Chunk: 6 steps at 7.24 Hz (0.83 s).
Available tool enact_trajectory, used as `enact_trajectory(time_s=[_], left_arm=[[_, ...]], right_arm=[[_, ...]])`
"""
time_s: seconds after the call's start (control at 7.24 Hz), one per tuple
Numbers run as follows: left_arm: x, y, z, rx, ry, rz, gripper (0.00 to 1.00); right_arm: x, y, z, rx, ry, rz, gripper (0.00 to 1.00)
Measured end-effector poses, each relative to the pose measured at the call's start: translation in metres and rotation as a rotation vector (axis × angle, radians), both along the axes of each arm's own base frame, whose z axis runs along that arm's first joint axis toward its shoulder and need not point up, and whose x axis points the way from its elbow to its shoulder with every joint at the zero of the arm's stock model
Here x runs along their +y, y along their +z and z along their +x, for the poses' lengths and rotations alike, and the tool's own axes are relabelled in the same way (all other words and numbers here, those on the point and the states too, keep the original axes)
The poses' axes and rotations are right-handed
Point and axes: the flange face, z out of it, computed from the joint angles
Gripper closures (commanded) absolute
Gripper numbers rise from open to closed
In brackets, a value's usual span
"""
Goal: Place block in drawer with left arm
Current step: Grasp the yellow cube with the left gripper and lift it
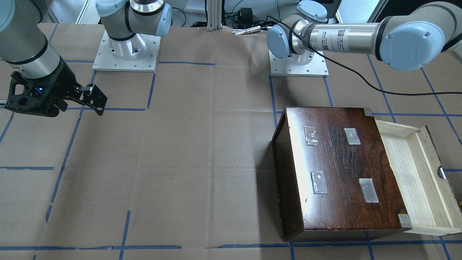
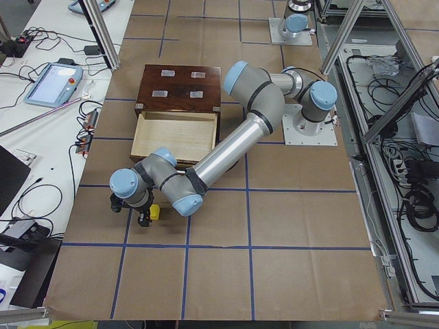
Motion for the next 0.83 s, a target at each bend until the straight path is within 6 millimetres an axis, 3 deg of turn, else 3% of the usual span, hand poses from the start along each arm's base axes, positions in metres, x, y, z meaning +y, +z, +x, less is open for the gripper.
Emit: enact_trajectory(time_s=[0.14, 0.28, 0.41, 0.55, 0.83], left_arm=[[0.000, -0.008, 0.000, 0.007, 0.000, 0.007, 0.18], [0.000, -0.014, 0.000, 0.013, 0.000, 0.014, 0.46], [0.000, -0.016, 0.000, 0.016, -0.001, 0.017, 0.84], [0.000, -0.017, 0.001, 0.015, -0.003, 0.018, 1.00], [-0.001, 0.002, -0.001, 0.004, -0.004, 0.010, 1.00]], right_arm=[[0.000, 0.000, 0.000, 0.000, -0.001, 0.000, 0.00], [0.000, 0.000, 0.000, 0.000, -0.001, 0.000, 0.00], [0.000, 0.000, 0.000, 0.000, 0.000, 0.000, 0.00], [0.000, 0.000, 0.000, 0.000, 0.000, 0.000, 0.00], [0.000, 0.001, 0.000, 0.000, 0.000, -0.001, 0.00]])
